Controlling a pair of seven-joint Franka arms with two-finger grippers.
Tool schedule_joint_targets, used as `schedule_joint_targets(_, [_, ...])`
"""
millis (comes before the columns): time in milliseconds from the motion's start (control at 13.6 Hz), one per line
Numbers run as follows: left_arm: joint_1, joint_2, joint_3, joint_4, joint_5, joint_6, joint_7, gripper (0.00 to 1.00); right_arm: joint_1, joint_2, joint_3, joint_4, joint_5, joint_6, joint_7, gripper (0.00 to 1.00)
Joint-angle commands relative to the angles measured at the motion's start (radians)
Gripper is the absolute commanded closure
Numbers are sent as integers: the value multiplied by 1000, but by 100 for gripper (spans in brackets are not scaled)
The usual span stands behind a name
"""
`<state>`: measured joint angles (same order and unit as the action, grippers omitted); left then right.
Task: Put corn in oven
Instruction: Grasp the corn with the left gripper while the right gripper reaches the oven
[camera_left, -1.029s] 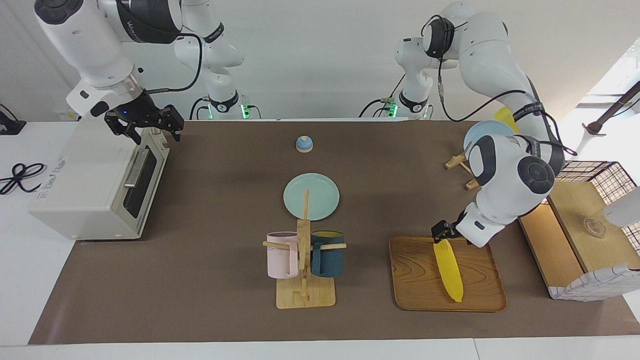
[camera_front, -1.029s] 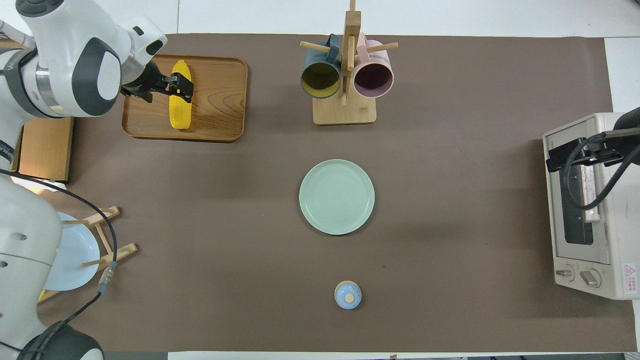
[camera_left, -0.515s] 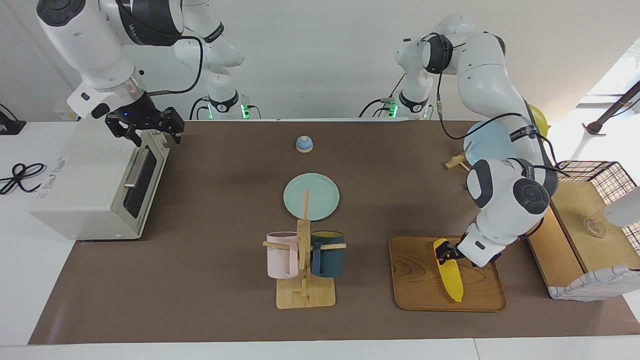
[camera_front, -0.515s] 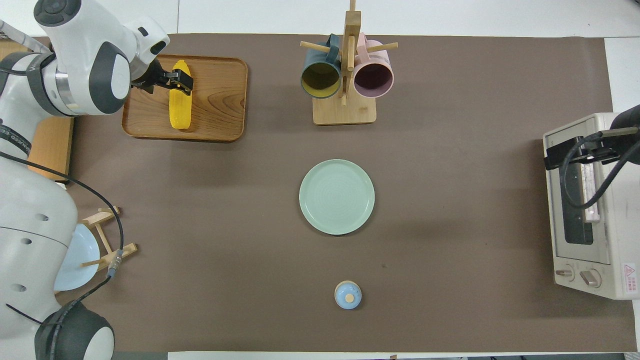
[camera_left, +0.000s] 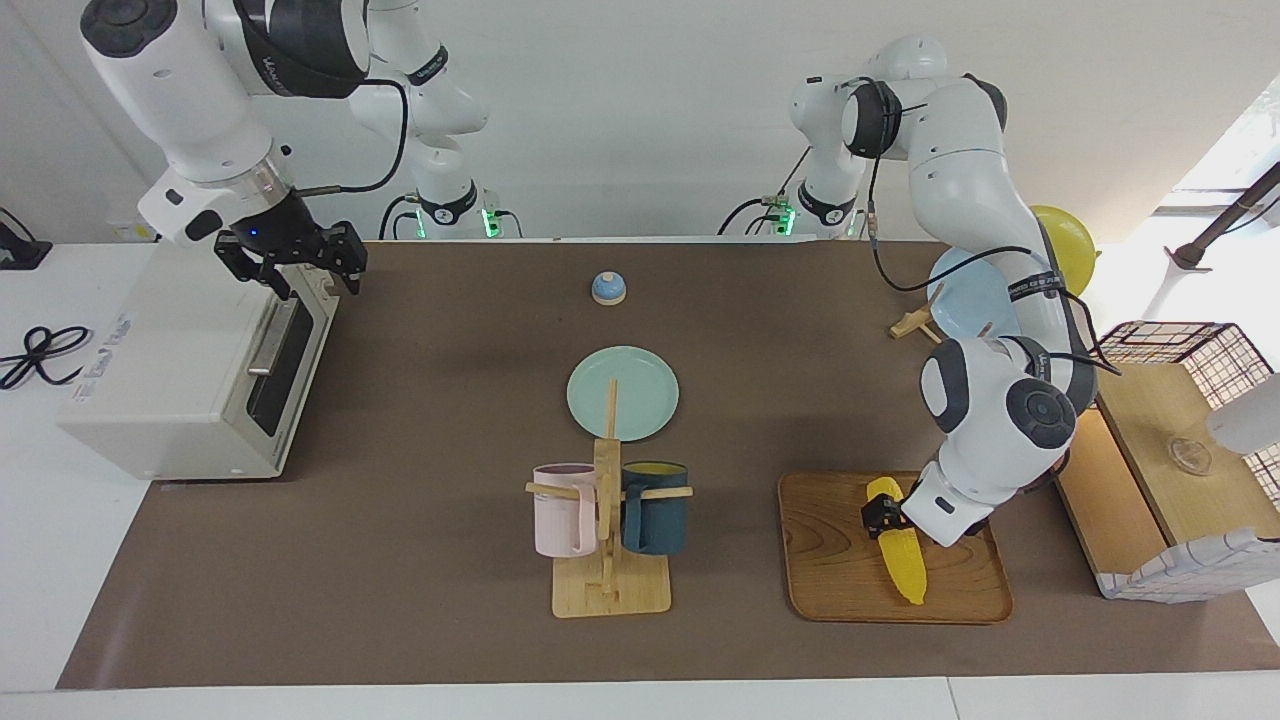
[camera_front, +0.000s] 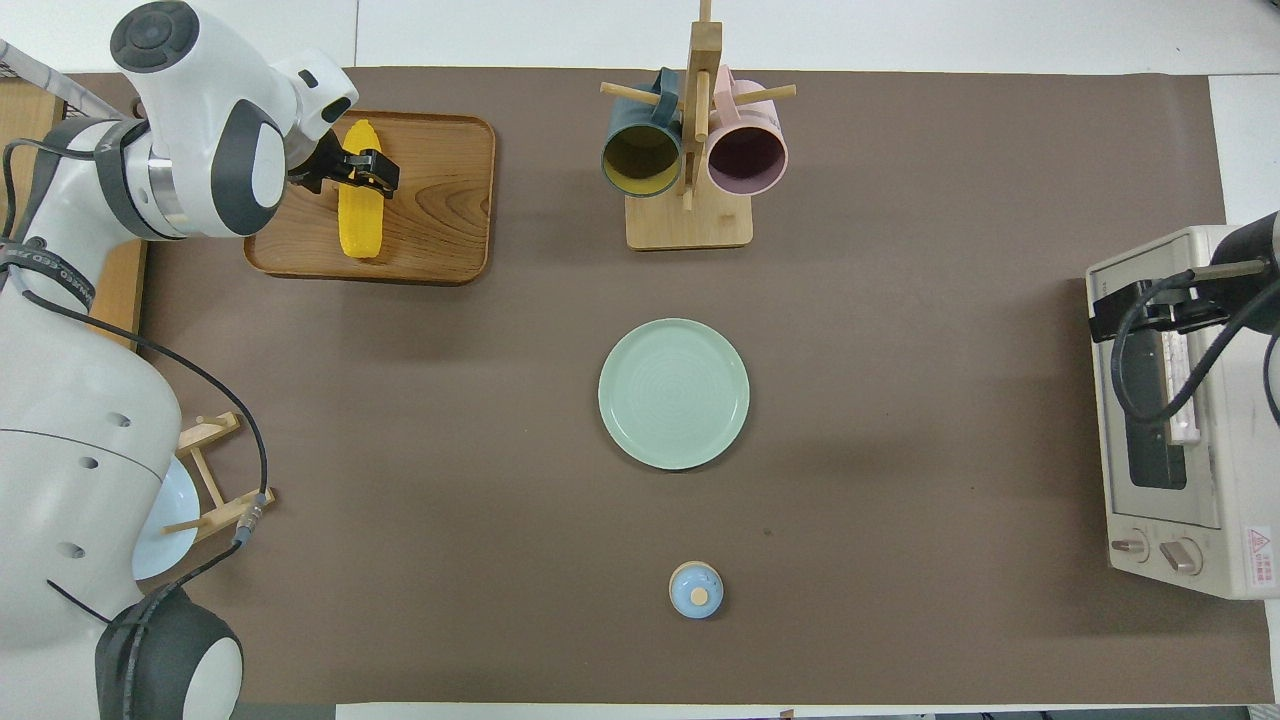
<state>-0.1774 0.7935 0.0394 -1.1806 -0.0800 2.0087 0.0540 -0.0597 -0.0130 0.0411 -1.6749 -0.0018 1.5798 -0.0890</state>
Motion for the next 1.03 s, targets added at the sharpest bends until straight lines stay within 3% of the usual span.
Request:
schedule_joint_targets(0, [-5, 1, 4, -7, 23, 25, 9, 4, -11, -61, 3, -91, 16, 28, 8, 100])
schedule_joint_targets(221, [-10, -3, 5, -25, 25, 38, 10, 23, -17, -82, -1, -150, 11, 74, 14, 100])
schedule_joint_targets(441, [-22, -7, 5, -37, 23, 51, 9, 52, -55, -119, -1, -245, -18, 176, 14, 100])
schedule_joint_targets(515, [-22, -8, 5, -37, 22, 51, 9, 70, -63, -127, -1, -284, -35, 218, 15, 100])
schedule_joint_targets(588, [-20, -10, 4, -36, 20, 44, 9, 96, -75, -127, -1, -298, -62, 239, 15, 100])
schedule_joint_targets(735, [-16, -16, 4, -27, 9, -10, 9, 100, -107, -119, -1, -312, -83, 259, 15, 100])
schedule_joint_targets(956, [-20, -100, 7, -25, -58, -120, -19, 100, -137, -114, -1, -359, -104, 315, 15, 100])
